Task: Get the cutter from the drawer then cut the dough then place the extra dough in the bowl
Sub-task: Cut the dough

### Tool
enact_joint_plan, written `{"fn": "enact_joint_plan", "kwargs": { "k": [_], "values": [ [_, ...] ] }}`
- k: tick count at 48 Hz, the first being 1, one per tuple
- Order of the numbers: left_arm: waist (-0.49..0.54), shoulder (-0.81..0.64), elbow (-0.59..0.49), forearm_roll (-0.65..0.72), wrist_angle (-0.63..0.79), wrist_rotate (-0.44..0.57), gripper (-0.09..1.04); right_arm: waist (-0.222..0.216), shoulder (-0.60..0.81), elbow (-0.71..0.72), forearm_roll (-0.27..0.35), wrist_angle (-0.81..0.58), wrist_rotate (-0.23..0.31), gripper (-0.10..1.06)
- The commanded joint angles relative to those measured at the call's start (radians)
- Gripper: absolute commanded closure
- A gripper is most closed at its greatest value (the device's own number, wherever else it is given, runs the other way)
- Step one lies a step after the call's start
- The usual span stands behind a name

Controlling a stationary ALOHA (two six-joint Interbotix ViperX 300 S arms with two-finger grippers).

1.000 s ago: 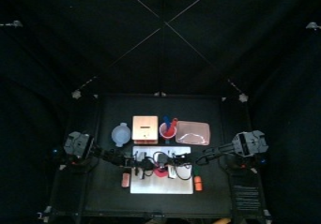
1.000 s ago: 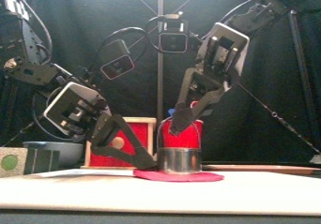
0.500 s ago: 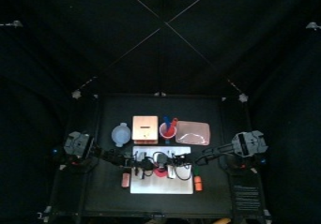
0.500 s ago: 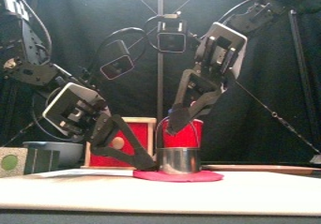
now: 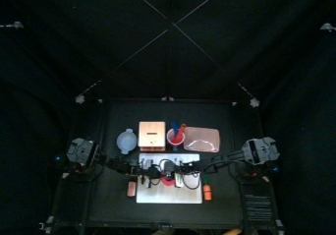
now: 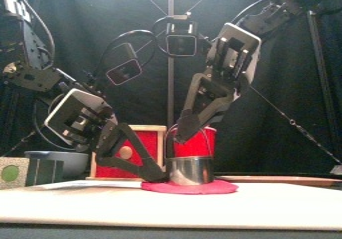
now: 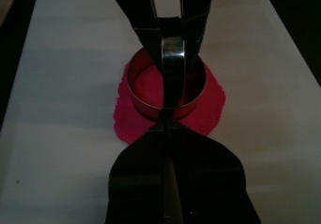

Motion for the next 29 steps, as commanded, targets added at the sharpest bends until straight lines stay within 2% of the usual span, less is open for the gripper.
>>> {"fn": "enact_joint_plan", "kwargs": {
  "k": [1,21,29],
  "values": [
    [0.002,-0.005,-0.003,0.000,0.008,0.002,0.52,-0.011,-0.084,-0.009,-0.021,0.011,0.002,0.51],
    [0.002,-0.005,-0.003,0.000,0.008,0.002,0.52,-0.067,-0.295,0.040,-0.049,0.064,0.005,0.51],
    [0.003,-0.009,-0.002,-0.002,0.032,0.000,0.52,-0.069,-0.357,0.109,-0.044,0.067,0.005,0.51]
  ]
}}
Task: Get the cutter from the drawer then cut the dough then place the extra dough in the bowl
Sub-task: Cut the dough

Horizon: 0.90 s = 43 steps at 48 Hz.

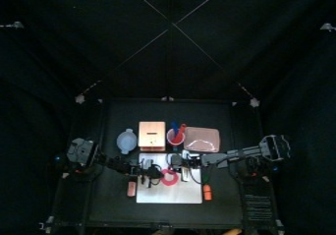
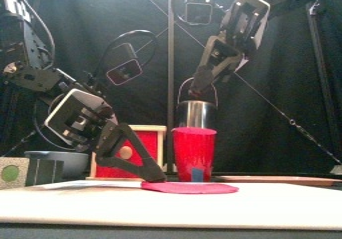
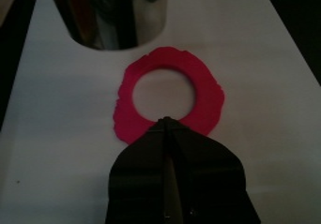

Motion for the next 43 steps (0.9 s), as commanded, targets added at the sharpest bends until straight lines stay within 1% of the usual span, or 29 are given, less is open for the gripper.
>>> {"fn": "enact_joint_plan", "kwargs": {
  "k": [1,9,19,37,43],
  "values": [
    [0.003,-0.011,0.000,-0.002,0.031,0.000,0.52,-0.002,-0.067,0.034,0.003,-0.002,0.000,0.51],
    [0.012,-0.029,0.003,-0.002,0.074,0.000,0.52,0.003,-0.086,0.126,0.020,-0.006,0.000,0.51],
    [0.025,-0.067,0.023,-0.006,0.086,-0.002,0.52,0.005,-0.072,0.193,0.061,-0.032,-0.003,0.51],
    [0.031,-0.140,0.049,-0.017,0.086,-0.002,0.52,0.008,-0.026,0.213,0.077,-0.037,-0.002,0.49],
    [0.032,-0.149,0.049,-0.017,0.086,-0.002,0.52,0.012,-0.025,0.215,0.077,-0.037,0.000,0.45]
  ]
}}
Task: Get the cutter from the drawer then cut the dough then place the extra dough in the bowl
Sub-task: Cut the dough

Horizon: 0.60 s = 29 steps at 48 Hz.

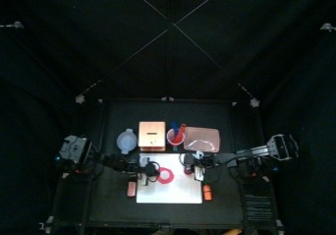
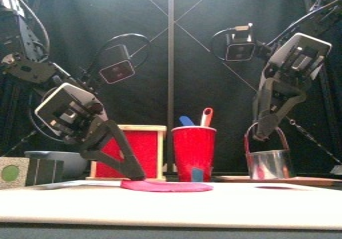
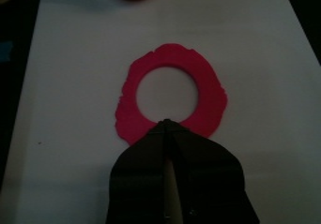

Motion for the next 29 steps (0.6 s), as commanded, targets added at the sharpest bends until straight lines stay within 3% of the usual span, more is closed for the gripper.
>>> {"fn": "enact_joint_plan", "kwargs": {
  "k": [1,18,29],
  "values": [
    [0.005,-0.028,-0.008,0.000,-0.005,-0.002,0.52,0.006,-0.015,-0.008,0.003,-0.009,0.002,0.45],
    [0.005,-0.028,-0.009,0.000,-0.005,-0.002,0.52,0.009,-0.021,-0.018,0.028,-0.009,0.002,0.24],
    [0.005,-0.043,-0.009,0.003,-0.009,0.000,0.52,0.006,-0.029,-0.051,0.005,-0.034,0.000,0.20]
  ]
}}
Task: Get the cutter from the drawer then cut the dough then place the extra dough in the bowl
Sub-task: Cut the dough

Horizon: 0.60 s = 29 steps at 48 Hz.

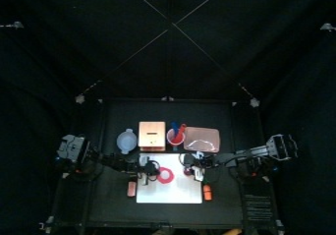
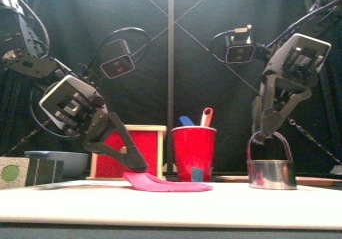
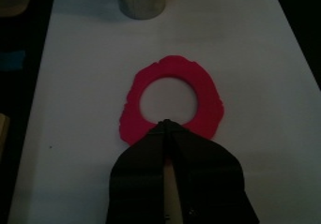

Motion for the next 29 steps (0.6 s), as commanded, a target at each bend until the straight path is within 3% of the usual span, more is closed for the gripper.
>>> {"fn": "enact_joint_plan", "kwargs": {
  "k": [1,11,29],
  "values": [
    [0.003,-0.041,-0.008,0.003,-0.011,0.000,0.52,-0.002,-0.028,-0.040,-0.017,-0.031,-0.003,0.20],
    [0.003,-0.098,0.009,0.003,-0.015,0.000,0.52,-0.008,-0.015,-0.051,-0.064,-0.161,-0.002,0.20],
    [0.009,-0.161,0.038,-0.023,-0.005,-0.008,0.44,-0.034,0.055,-0.057,-0.077,-0.272,-0.006,0.20]
  ]
}}
